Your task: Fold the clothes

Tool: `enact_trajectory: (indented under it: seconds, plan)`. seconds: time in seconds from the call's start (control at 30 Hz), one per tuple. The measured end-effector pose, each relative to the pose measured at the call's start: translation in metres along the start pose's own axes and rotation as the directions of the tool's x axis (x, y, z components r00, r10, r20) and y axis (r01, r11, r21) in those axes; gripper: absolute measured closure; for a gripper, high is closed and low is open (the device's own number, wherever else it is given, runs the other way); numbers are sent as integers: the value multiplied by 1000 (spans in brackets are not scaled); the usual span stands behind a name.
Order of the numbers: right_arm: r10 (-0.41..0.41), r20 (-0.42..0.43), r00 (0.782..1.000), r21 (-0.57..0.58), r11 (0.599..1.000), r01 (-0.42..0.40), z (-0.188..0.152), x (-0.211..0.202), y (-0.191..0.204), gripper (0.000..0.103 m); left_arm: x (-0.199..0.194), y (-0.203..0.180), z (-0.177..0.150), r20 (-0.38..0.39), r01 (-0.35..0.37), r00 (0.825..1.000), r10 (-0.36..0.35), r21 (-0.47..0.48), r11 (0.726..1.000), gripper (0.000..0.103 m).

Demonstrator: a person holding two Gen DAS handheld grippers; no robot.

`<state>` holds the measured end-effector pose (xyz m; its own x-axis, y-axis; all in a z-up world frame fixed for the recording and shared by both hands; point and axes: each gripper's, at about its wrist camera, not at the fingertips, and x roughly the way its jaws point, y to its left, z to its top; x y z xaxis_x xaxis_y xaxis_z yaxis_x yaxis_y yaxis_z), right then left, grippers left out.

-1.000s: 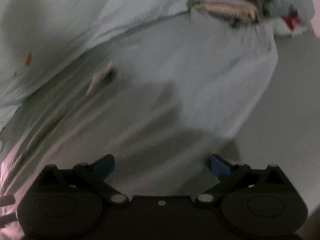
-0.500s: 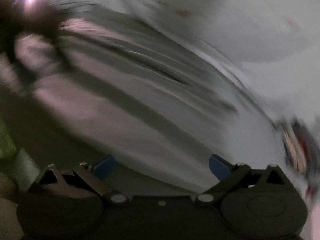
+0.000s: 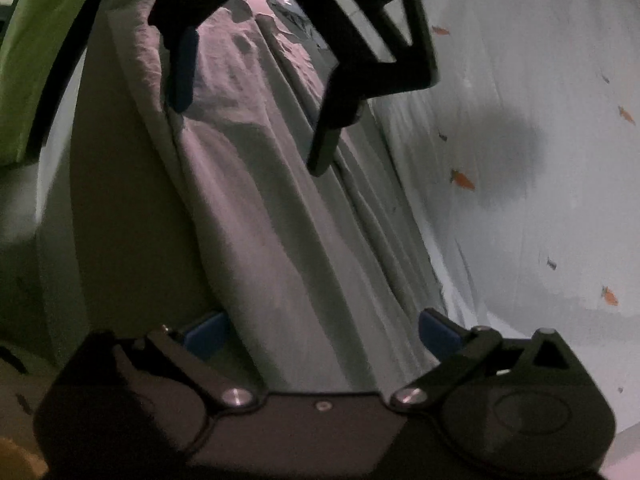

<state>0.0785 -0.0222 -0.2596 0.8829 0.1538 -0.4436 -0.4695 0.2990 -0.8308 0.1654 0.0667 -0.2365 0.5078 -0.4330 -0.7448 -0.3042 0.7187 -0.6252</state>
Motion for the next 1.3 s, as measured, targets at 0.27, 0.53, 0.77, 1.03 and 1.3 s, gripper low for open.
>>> enact_trajectory:
  seconds: [0.27,0.53,0.77,1.03,1.3]
  plan:
    - [151,20,988,70,986,-152,12,8,-15,87,-22,5,-19,-29,104,994,-105,-22,994,0]
    - [197,51,979,396,896,-201,16,4,-69,96,-7,25,-32,-65,254,962,-266,-151,955,0]
    - [212,63,975,500,839,-215,11,11,-93,96,19,45,-20,23,331,940,-341,-309,892,0]
    - [233,76,970,536,810,-237,7,35,-111,96,-1,74,-10,274,394,914,-298,-428,813,2]
    - [241,77,967,555,796,-242,-2,38,-118,96,-29,98,-21,352,349,919,-178,-515,783,19]
